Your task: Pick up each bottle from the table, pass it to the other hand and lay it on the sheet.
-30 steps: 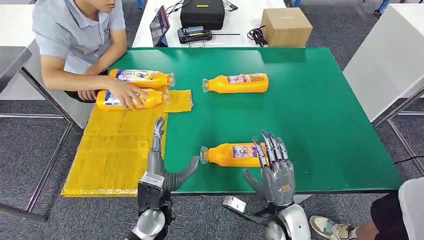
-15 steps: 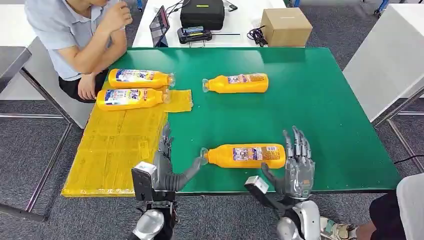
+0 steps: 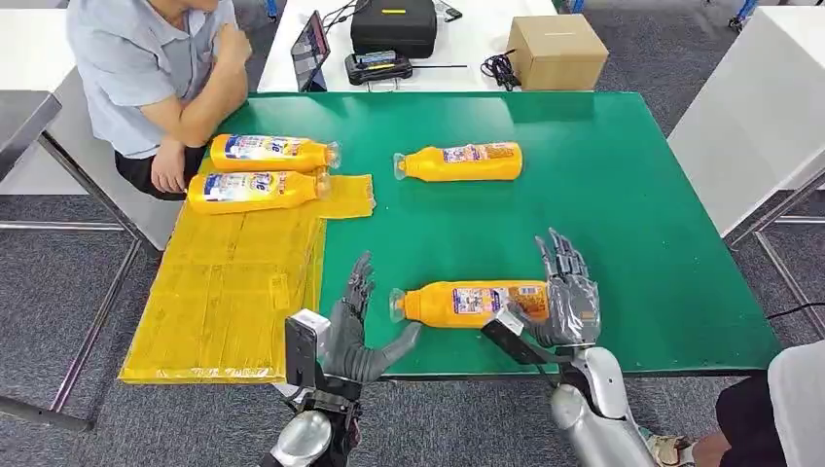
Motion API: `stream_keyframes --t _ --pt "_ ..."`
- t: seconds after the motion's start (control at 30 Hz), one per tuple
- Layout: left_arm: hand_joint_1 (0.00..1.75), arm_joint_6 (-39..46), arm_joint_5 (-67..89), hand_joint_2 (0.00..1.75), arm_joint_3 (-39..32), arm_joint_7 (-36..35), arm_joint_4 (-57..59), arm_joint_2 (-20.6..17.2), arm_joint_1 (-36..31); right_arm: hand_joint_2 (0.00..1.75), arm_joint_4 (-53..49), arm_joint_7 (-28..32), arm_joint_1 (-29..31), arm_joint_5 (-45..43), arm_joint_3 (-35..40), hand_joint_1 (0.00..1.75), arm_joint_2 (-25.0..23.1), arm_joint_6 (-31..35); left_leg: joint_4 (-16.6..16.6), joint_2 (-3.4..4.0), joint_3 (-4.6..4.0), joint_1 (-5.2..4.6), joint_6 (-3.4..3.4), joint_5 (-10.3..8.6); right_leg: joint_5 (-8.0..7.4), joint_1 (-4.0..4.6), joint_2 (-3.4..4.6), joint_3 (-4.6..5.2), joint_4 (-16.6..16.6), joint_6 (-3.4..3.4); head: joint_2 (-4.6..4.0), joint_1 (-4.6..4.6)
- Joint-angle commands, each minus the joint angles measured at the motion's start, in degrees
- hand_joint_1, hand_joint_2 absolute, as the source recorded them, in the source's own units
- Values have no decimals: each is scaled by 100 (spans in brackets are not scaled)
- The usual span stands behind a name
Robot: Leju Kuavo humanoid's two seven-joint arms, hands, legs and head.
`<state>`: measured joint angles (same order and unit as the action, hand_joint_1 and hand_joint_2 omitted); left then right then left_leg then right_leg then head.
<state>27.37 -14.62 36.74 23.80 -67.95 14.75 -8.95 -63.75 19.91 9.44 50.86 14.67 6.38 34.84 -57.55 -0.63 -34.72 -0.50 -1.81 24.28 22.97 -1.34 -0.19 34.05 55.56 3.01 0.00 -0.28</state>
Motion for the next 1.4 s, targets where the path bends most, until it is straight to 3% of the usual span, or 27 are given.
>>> stream_keyframes --t 0.03,0.67,1.17,1.4 --pt "0 68 90 175 337 -59 316 -292 -250 175 992 41 435 -171 197 0 8 -77 4 10 16 4 8 5 1 4 8 -14 -6 -9 0 0" --pt "0 102 276 175 412 -94 329 -285 -253 175 929 139 355 -331 443 0 -132 -401 5 10 26 6 11 7 4 7 6 -23 -7 -13 0 0" --pt "0 306 500 175 352 17 322 -234 -273 175 1201 -11 354 -221 530 0 -180 -430 1 9 23 11 12 9 5 12 5 -24 -8 -16 0 0" --pt "0 132 513 175 387 -149 328 -229 -257 175 1481 -336 450 -71 575 0 -79 -830 3 7 18 5 8 6 3 6 5 -17 -6 -10 0 0"
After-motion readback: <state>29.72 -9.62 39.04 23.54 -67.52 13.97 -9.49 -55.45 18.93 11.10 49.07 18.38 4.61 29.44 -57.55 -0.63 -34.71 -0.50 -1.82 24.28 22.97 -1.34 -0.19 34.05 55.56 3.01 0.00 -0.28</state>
